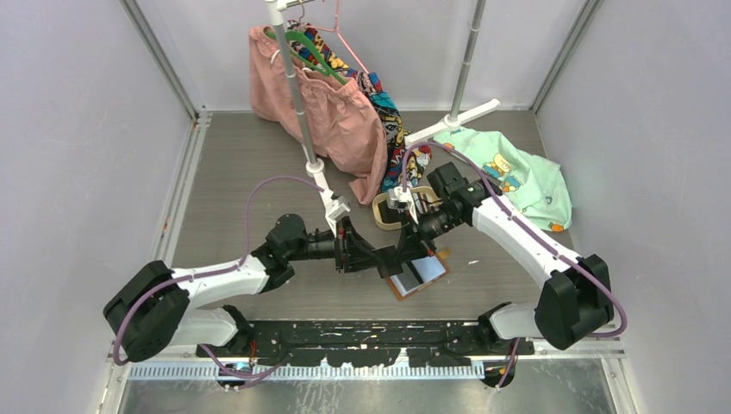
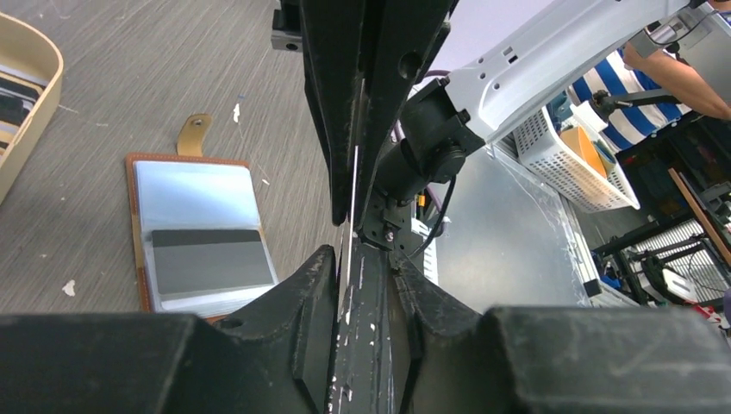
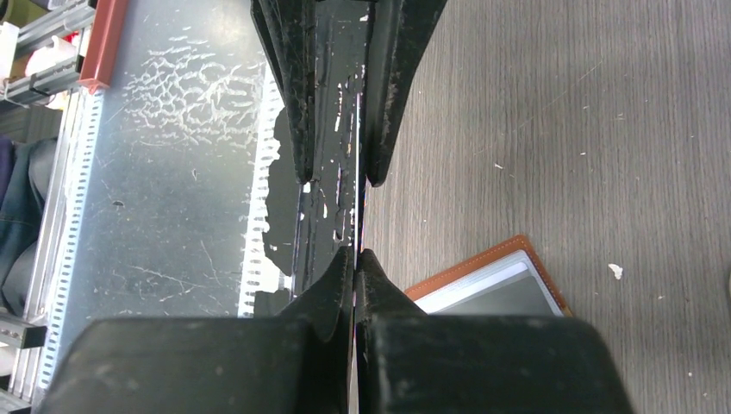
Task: Put the credit cards into the card holder
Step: Pick up the credit card from the storage box, then insert the credit card into the card holder.
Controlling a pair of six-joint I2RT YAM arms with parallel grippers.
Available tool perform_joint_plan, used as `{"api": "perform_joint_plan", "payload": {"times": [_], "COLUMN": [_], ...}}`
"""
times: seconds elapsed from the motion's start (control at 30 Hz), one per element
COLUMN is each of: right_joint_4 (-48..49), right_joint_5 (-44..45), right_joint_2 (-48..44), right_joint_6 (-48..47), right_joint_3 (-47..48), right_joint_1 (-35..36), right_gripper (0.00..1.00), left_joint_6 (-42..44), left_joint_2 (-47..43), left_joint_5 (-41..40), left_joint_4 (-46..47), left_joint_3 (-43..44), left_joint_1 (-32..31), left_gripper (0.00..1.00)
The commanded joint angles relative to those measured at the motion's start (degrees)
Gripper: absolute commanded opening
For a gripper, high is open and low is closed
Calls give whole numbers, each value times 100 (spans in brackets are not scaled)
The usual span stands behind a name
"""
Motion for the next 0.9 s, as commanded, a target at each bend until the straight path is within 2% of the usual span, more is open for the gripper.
{"api": "perform_joint_plan", "payload": {"times": [0.0,0.07,0.1,0.13,0.23,0.27,0.33,0.4,0.47,0.53,0.57,0.63,0.7,0.87], "right_joint_4": [-31,-35,-23,-23,-52,-63,46,163,256,327,262,156,174,295], "right_joint_5": [-187,-188,-177,-156,200,476,1029,1590,2550,3300,3571,3901,3976,4230], "right_joint_2": [-7,-5,-7,-3,-34,-99,-273,-434,-595,-701,-736,-807,-764,-552], "right_joint_6": [-90,-82,-82,-74,-151,-246,-407,-599,-1069,-1918,-2485,-3329,-3566,-3705], "right_joint_3": [209,208,204,204,244,243,163,-5,-278,-727,-919,-1228,-1370,-1541], "right_joint_1": [-14,-13,-15,-16,-52,-101,-354,-586,-645,-645,-648,-646,-644,-554], "right_gripper": [1,1,1,2,34,40,46,47,49,55,61,72,79,88], "left_joint_6": [-130,-174,-222,-250,-253,-265,-342,-431,-499,-578,-638,-731,-754,-895], "left_joint_2": [84,182,235,278,296,271,211,130,35,13,15,64,139,416], "left_joint_5": [23,120,156,170,72,32,-93,-262,-406,-500,-516,-530,-545,-519], "left_joint_4": [665,728,773,795,640,519,342,51,-389,-663,-668,-631,-581,-240], "left_joint_3": [114,152,158,160,132,103,-13,-107,-122,-133,-149,-172,-178,-214], "left_joint_1": [12,17,16,16,51,90,186,203,205,202,197,204,205,202], "left_gripper": [23,4,1,0,0,0,0,0,0,0,0,0,0,0]}}
